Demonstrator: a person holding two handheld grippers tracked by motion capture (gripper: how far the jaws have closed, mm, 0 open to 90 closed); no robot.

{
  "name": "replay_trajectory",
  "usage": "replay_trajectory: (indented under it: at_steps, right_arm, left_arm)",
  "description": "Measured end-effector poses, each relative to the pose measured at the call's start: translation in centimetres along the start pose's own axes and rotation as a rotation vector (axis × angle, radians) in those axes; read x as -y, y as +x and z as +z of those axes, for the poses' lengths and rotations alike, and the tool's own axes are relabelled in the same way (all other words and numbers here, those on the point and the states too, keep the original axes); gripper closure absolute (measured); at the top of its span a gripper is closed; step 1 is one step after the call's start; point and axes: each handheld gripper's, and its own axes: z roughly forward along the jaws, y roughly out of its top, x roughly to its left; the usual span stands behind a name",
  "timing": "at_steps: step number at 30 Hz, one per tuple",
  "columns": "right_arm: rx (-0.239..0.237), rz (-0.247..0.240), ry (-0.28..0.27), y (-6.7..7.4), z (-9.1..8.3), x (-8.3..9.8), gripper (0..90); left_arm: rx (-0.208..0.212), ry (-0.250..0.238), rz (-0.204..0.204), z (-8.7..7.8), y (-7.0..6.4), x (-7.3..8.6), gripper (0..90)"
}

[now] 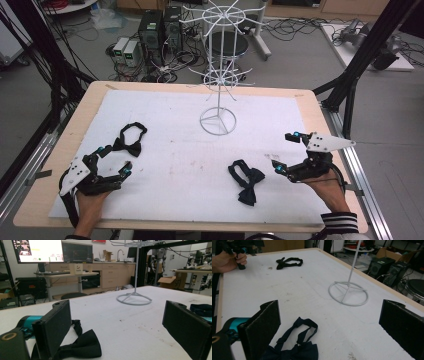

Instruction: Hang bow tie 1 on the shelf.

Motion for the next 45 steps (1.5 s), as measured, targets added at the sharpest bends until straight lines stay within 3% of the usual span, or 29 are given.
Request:
replay_trajectory:
  at_steps: [5, 8, 11, 16, 17, 22, 32, 45]
  right_arm:
    - [-0.028, -0.033, 0.038, -0.2, 0.5, -0.7, 2.8]
    - [-0.064, -0.058, 0.061, -0.1, 0.9, -1.0, 2.9]
    - [-0.111, -0.096, 0.125, 0.3, 1.6, -1.4, 2.8]
    - [-0.158, -0.112, 0.143, 0.4, 2.3, -1.6, 2.8]
    - [-0.184, -0.134, 0.162, 0.5, 2.8, -1.4, 2.9]
    - [-0.243, -0.153, 0.211, 0.6, 3.8, -1.1, 2.9]
    - [-0.3, -0.171, 0.243, 0.7, 4.6, -0.9, 2.9]
    - [-0.392, -0.219, 0.345, 1.4, 6.5, -0.2, 3.1]
  left_arm:
    - [0.0, 0.0, 0.0, 0.0, 0.0, 0.0, 9.1]
    - [-0.001, 0.0, 0.0, 0.0, 0.0, 0.0, 9.1]
    - [-0.002, -0.001, 0.0, 0.0, 0.0, 0.0, 9.0]
    - [-0.003, -0.004, 0.003, 0.0, 0.0, 0.0, 9.0]
    - [-0.003, -0.004, 0.002, 0.0, 0.0, 0.0, 9.0]
    - [-0.005, -0.005, 0.001, 0.0, 0.0, 0.0, 9.1]
    - [-0.005, -0.005, 0.002, 0.0, 0.0, 0.0, 9.0]
    - [-0.007, -0.004, 0.004, 0.0, -0.1, 0.0, 9.1]
